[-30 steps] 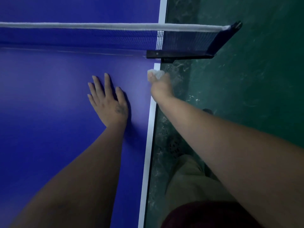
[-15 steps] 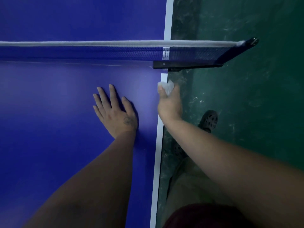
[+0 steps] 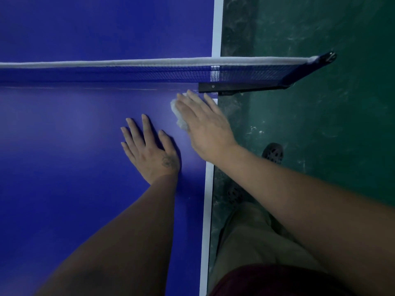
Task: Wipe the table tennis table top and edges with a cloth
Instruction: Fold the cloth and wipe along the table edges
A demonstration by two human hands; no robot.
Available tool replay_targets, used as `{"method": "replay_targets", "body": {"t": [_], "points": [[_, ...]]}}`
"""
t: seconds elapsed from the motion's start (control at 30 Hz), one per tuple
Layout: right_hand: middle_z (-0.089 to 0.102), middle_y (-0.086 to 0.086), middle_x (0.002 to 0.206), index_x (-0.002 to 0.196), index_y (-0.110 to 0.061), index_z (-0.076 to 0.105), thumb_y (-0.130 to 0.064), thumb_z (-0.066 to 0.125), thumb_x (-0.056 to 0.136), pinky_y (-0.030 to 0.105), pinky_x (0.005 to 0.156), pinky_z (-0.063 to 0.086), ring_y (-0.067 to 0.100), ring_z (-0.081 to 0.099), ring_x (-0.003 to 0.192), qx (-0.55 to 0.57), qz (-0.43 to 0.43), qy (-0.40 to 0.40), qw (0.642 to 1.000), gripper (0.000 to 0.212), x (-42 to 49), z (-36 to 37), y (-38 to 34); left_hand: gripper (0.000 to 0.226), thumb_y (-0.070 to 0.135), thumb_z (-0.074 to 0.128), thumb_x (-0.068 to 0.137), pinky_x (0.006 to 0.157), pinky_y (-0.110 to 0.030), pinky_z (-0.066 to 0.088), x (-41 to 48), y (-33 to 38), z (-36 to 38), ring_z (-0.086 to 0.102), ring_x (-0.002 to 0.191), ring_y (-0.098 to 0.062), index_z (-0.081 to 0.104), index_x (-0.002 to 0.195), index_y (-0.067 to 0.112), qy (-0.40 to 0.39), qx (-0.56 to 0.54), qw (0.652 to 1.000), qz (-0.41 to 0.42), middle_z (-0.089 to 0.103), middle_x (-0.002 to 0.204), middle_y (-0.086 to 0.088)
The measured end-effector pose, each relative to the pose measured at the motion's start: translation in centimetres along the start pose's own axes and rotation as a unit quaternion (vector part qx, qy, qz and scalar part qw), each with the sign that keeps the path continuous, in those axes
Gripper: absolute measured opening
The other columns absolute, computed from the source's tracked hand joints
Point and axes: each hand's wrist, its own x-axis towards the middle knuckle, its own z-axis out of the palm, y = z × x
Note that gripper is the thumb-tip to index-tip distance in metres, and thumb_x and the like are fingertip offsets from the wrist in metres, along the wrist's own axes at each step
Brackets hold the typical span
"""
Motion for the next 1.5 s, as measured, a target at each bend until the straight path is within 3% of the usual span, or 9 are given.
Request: {"method": "replay_targets", "body": {"t": [0.2, 0.37, 0.5, 0.6, 0.7, 0.83, 1.03, 1.23, 1.5], "points": [[0.033, 0.003, 0.173, 0.164, -0.012, 0.039, -0.008, 0.053, 0.098, 0.05, 0.133, 0.016, 0.023, 0.024, 0.163, -0.033, 0.019, -0.024, 0.999, 0.067, -5.4, -1.4, 2.7, 0.058, 0.043, 0.043, 0.111, 0.134, -0.051, 0.015, -0.1, 0.0, -0.1, 0.019, 0.167, -0.027, 0.041, 0.167, 0.028, -0.002, 0.004, 1.0, -0.001, 0.026, 0.178, -0.005], [0.026, -0.005, 0.176, 0.165, -0.019, 0.037, -0.018, 0.061, 0.105, 0.047, 0.129, 0.032, 0.017, 0.028, 0.16, 0.149, 0.266, 0.004, 0.952, 0.064, -10.0, -1.6, 2.2, 0.058, 0.044, 0.041, 0.111, 0.135, -0.05, 0.013, -0.2, 0.0, -0.1, 0.017, 0.167, -0.026, 0.039, 0.168, 0.029, -0.007, 0.002, 1.0, -0.004, 0.025, 0.179, -0.004], [0.019, -0.014, 0.177, 0.168, -0.024, 0.03, -0.025, 0.057, 0.109, 0.043, 0.122, 0.041, 0.013, 0.03, 0.159, 0.216, 0.21, 0.039, 0.953, 0.065, -8.9, -0.4, -0.6, 0.058, 0.045, 0.04, 0.111, 0.135, -0.05, 0.013, -0.2, -0.1, -0.1, 0.017, 0.167, -0.025, 0.039, 0.167, 0.03, -0.01, 0.003, 1.0, -0.009, 0.025, 0.179, -0.003], [0.047, -0.006, 0.164, 0.164, -0.028, 0.037, -0.029, 0.055, 0.111, 0.04, 0.105, 0.05, 0.022, 0.053, 0.143, 0.235, 0.284, 0.004, 0.929, 0.056, -10.1, 1.1, -0.1, 0.06, 0.047, 0.037, 0.111, 0.135, -0.05, 0.011, -0.1, 0.0, -0.2, 0.015, 0.167, -0.025, 0.037, 0.168, 0.03, -0.024, 0.002, 1.0, -0.011, 0.022, 0.18, -0.002], [0.068, 0.003, 0.13, 0.151, -0.022, 0.052, -0.035, 0.054, 0.112, 0.029, 0.072, 0.046, 0.023, 0.065, 0.104, 0.314, 0.458, -0.059, 0.829, 0.041, -11.7, 1.2, 1.2, 0.061, 0.049, 0.034, 0.11, 0.136, -0.049, 0.009, -0.1, 0.1, -0.4, 0.013, 0.168, -0.025, 0.036, 0.169, 0.03, -0.032, 0.0, 0.999, -0.011, 0.021, 0.18, -0.003], [0.067, -0.009, 0.106, 0.124, -0.031, 0.063, -0.033, 0.057, 0.11, 0.046, 0.095, 0.056, 0.025, 0.067, 0.11, 0.479, 0.506, 0.044, 0.716, 0.015, -10.4, 0.4, -0.6, 0.062, 0.05, 0.031, 0.111, 0.136, -0.048, 0.007, -0.3, 0.3, -0.6, 0.011, 0.168, -0.024, 0.032, 0.17, 0.032, -0.041, -0.001, 0.999, -0.015, 0.018, 0.181, -0.001], [0.066, 0.004, 0.14, 0.145, -0.016, 0.059, -0.034, 0.061, 0.109, 0.033, 0.102, 0.053, 0.022, 0.063, 0.128, 0.673, 0.487, 0.191, 0.523, 0.04, -5.5, -4.0, -2.5, 0.063, 0.05, 0.029, 0.111, 0.135, -0.051, 0.006, -0.5, -0.1, -1.0, 0.009, 0.168, -0.027, 0.031, 0.171, 0.029, -0.057, -0.022, 0.998, 0.013, 0.017, 0.181, -0.004], [0.069, 0.004, 0.123, 0.139, -0.013, 0.06, -0.028, 0.059, 0.11, 0.021, 0.072, 0.053, 0.019, 0.067, 0.104, 0.552, 0.49, 0.186, 0.649, 0.032, -12.6, -8.0, 1.6, 0.064, 0.039, 0.053, 0.112, 0.134, -0.055, 0.012, -1.0, -2.0, -3.8, 0.008, 0.167, -0.037, 0.035, 0.169, 0.016, -0.192, -0.044, 0.974, 0.108, 0.016, 0.18, -0.013], [0.076, 0.012, 0.12, 0.13, -0.009, 0.069, -0.03, 0.066, 0.106, 0.028, 0.07, 0.052, 0.021, 0.072, 0.093, 0.514, 0.522, 0.155, 0.663, 0.032, -22.2, -13.1, 3.9, 0.061, 0.028, 0.069, 0.106, 0.124, -0.033, 0.035, -7.4, 1.7, -12.1, 0.046, 0.15, -0.024, 0.047, 0.162, 0.015, -0.328, -0.168, 0.917, 0.15, 0.051, 0.163, -0.007]]}}
